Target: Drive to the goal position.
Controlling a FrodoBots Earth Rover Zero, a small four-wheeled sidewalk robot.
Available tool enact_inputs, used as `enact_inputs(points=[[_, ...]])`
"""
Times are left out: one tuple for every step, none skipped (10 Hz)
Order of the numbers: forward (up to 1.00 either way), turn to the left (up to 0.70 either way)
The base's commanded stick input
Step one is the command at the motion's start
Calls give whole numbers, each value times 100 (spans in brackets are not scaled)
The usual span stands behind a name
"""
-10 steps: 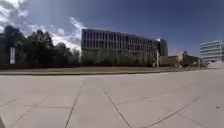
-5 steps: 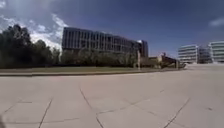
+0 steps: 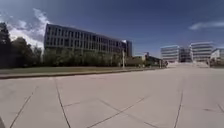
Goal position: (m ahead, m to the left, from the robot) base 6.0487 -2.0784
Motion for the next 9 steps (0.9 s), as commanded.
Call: enact_inputs(points=[[70, -21], [70, -21], [70, -19], [70, -15], [70, -10], [70, -4], [70, -4], [68, -3], [67, -3]])
